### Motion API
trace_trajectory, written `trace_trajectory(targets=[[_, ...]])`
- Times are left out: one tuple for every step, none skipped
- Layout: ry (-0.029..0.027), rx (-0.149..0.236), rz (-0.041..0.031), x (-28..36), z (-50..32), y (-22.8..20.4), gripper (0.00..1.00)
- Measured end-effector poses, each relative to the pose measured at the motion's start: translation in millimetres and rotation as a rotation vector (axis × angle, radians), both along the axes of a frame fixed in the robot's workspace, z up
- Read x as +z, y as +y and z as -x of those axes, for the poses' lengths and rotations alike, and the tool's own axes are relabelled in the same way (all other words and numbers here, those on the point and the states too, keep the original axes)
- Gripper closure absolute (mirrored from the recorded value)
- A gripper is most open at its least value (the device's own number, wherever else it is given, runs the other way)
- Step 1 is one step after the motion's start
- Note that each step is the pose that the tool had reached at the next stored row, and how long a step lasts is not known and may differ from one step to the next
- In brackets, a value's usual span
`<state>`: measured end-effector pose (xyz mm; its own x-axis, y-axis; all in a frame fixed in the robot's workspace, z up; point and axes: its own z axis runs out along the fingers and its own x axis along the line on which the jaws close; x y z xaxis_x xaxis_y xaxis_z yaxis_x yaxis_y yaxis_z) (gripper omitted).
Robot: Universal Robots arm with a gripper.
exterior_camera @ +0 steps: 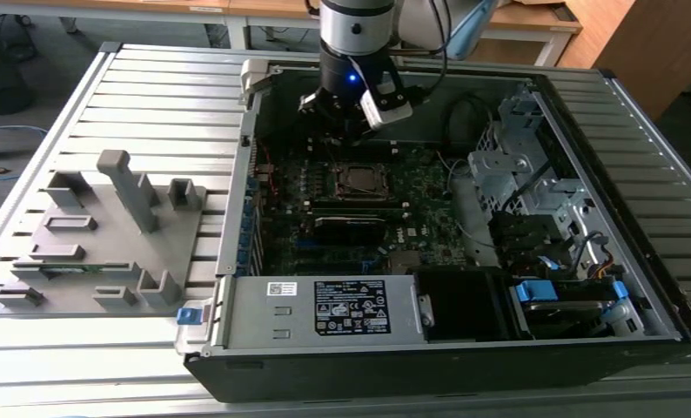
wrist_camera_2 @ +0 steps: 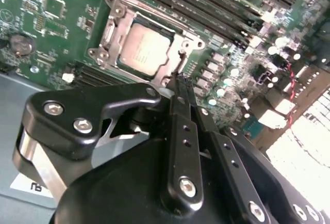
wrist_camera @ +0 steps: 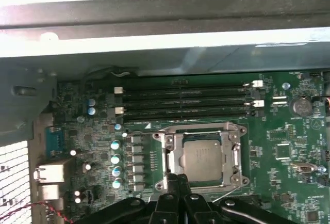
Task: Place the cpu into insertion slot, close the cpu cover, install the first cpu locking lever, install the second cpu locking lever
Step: 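Install the first cpu locking lever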
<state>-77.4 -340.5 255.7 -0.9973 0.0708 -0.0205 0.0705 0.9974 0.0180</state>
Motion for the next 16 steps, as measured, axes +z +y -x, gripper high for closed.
trace_trajectory(targets=[[-0.0001,0.0,-0.0001,-0.1,2.9,0.0,0.89],[-0.0004,0.0,-0.0001,-0.2,7.1,0.0,0.89],[-0.0007,0.0,-0.0001,-0.3,11.1,0.0,0.89],[-0.0013,0.0,-0.0002,-0.4,15.4,0.0,0.89],[-0.0019,0.0,-0.0002,-0.5,19.6,0.0,0.89],[-0.0025,0.0,-0.0002,-0.6,23.7,0.0,0.89],[-0.003,0.0,-0.0002,-0.6,27.3,0.0,0.89],[-0.0035,0.0,-0.0002,-0.6,30.4,0.0,0.89],[-0.0038,0.0,-0.0002,-0.6,32.9,0.0,0.89],[-0.004,0.0,-0.0002,-0.6,34.4,0.0,0.89],[-0.0042,0.0,-0.0019,-0.6,35.3,0.0,0.89],[-0.0041,0.0,-0.0116,-0.6,35.9,0.0,0.89],[-0.0044,0.0,-0.027,-0.7,36.4,0.0,0.89],[-0.0046,0.0,-0.0432,-0.6,37.0,0.0,0.89],[-0.0047,0.0,-0.0556,-0.7,37.4,0.0,0.89],[-0.0048,0.0,-0.0639,-0.7,37.9,-0.1,0.89]])
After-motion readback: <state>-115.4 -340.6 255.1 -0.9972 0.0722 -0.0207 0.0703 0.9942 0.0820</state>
